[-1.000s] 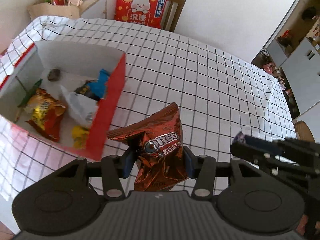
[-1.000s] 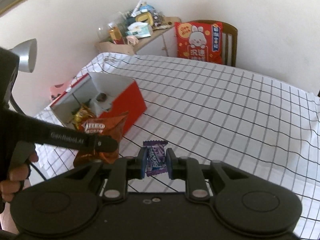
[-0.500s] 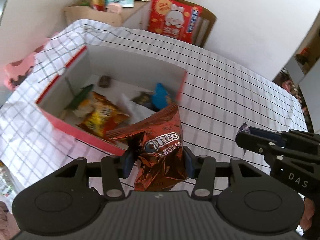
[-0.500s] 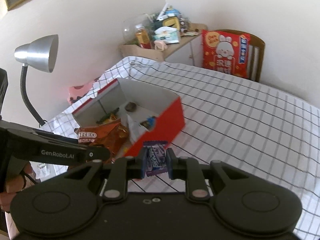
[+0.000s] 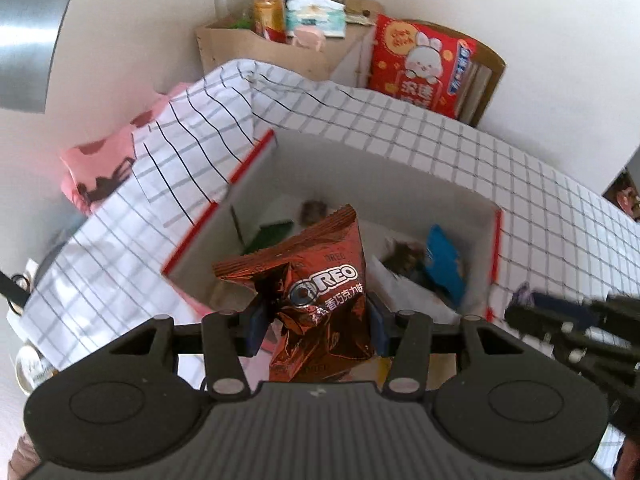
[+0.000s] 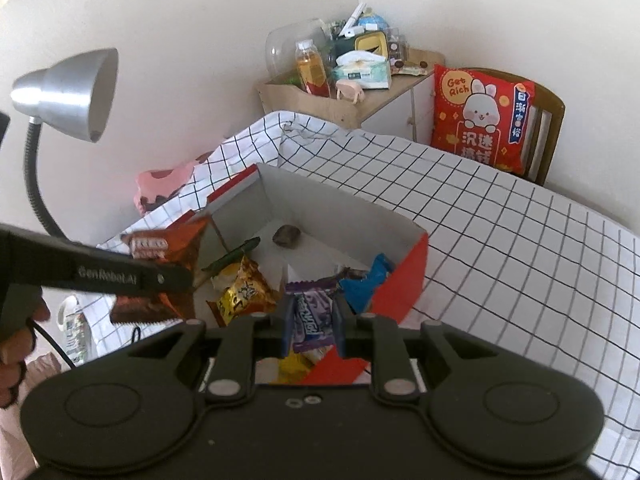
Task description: Organize snacks
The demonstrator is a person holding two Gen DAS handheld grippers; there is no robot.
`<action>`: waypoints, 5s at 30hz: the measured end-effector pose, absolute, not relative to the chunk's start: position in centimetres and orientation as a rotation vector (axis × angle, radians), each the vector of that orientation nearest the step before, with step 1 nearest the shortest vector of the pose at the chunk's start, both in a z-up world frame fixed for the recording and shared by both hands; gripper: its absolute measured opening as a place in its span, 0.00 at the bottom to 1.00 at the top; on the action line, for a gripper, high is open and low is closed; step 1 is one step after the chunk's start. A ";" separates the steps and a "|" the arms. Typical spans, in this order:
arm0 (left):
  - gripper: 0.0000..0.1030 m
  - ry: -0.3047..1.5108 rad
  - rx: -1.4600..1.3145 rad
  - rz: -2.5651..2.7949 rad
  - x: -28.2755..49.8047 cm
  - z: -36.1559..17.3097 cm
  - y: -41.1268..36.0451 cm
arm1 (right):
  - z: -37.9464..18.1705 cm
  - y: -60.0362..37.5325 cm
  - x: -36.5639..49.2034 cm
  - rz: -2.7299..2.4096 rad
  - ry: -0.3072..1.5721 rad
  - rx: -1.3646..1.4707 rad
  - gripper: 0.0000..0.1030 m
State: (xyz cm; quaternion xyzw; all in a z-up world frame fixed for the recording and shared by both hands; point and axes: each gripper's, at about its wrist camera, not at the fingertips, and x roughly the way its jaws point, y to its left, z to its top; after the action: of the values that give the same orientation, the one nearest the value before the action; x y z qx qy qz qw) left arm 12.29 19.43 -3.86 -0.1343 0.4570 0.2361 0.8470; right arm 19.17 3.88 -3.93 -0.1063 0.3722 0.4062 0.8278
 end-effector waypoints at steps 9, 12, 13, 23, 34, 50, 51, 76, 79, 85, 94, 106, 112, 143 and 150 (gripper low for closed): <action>0.48 1.007 -0.267 0.556 16.1 -6.6 23.9 | -6.9 7.7 21.1 0.828 0.838 -0.282 0.18; 0.48 1.034 -0.249 0.568 17.0 -7.7 24.6 | -7.7 8.9 21.3 0.821 0.839 -0.314 0.18; 0.48 1.044 -0.249 0.566 17.3 -8.1 24.9 | -8.1 9.3 21.4 0.818 0.840 -0.327 0.18; 0.48 1.137 -0.246 0.553 19.0 -11.8 25.8 | -10.8 11.7 22.3 0.806 0.880 -0.410 0.18; 0.53 1.137 -0.289 0.539 18.6 -12.7 26.2 | -11.7 12.1 22.6 0.797 0.915 -0.421 0.26; 0.59 1.054 -0.265 0.526 15.8 -10.2 24.2 | -9.5 9.9 21.4 0.832 0.895 -0.331 0.55; 0.59 1.047 -0.262 0.526 15.6 -10.0 24.1 | -9.3 9.7 21.3 0.837 0.889 -0.322 0.59; 0.87 0.777 -0.269 0.431 8.1 -2.4 17.6 | -1.5 1.0 15.2 0.912 0.630 -0.131 1.00; 0.92 0.761 -0.274 0.411 7.3 -2.2 16.6 | -1.0 -0.5 14.7 0.906 0.606 -0.098 1.00; 0.93 0.740 -0.292 0.385 5.9 -1.8 15.0 | -0.4 -3.2 13.7 0.841 0.570 -0.023 1.00; 0.93 0.728 -0.253 0.379 3.7 -1.1 12.0 | -0.9 -5.7 11.5 0.745 0.511 -0.011 1.00; 0.93 0.704 -0.242 0.372 2.8 -0.4 10.4 | -1.0 -6.7 9.9 0.705 0.521 0.027 1.00; 0.93 0.683 -0.225 0.359 2.4 -0.1 9.8 | -1.2 -7.1 9.3 0.656 0.508 0.029 1.00; 0.93 0.635 -0.196 0.326 1.3 0.6 8.3 | -0.9 -7.6 8.3 0.575 0.469 0.017 1.00; 0.93 0.618 -0.186 0.330 1.1 0.9 8.0 | -0.8 -7.6 8.1 0.555 0.461 0.007 1.00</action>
State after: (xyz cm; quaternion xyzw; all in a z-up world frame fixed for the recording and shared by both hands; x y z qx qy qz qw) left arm 1.07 7.98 0.87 -0.0910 0.3023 0.1614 0.9350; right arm 8.10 -7.64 -0.82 0.0036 0.2256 0.2714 0.9356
